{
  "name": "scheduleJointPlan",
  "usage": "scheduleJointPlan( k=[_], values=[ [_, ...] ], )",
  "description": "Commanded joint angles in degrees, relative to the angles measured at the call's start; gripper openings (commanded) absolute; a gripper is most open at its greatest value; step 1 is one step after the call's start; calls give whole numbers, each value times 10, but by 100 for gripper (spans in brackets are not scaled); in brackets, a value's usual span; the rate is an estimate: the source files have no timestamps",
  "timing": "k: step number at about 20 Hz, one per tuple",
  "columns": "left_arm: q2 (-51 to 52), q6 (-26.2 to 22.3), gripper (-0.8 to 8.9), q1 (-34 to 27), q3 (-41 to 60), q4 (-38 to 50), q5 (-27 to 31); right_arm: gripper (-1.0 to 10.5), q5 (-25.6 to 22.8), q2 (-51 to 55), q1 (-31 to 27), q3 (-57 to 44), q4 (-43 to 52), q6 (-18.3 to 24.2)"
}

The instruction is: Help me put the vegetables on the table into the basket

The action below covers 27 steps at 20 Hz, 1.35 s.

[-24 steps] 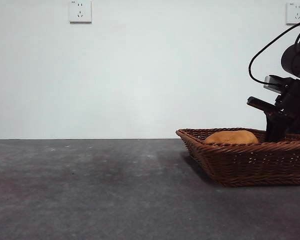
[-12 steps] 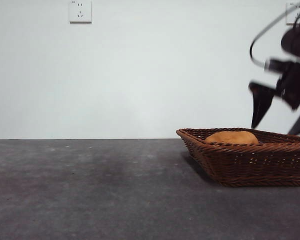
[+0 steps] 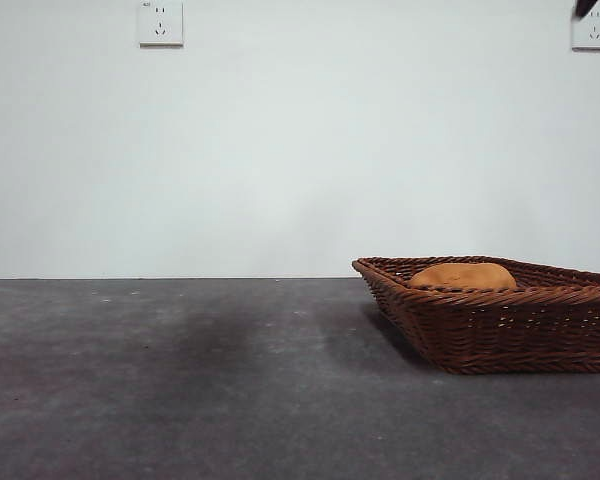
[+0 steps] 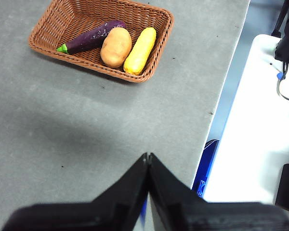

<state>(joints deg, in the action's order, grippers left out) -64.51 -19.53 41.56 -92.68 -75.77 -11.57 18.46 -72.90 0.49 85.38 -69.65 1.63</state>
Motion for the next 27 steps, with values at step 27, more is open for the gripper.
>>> scheduleJointPlan(
  k=[27],
  values=[
    [-4,-6,-4,-2,-1,2,-2,2,15,119,48,1,-92,26]
  ],
)
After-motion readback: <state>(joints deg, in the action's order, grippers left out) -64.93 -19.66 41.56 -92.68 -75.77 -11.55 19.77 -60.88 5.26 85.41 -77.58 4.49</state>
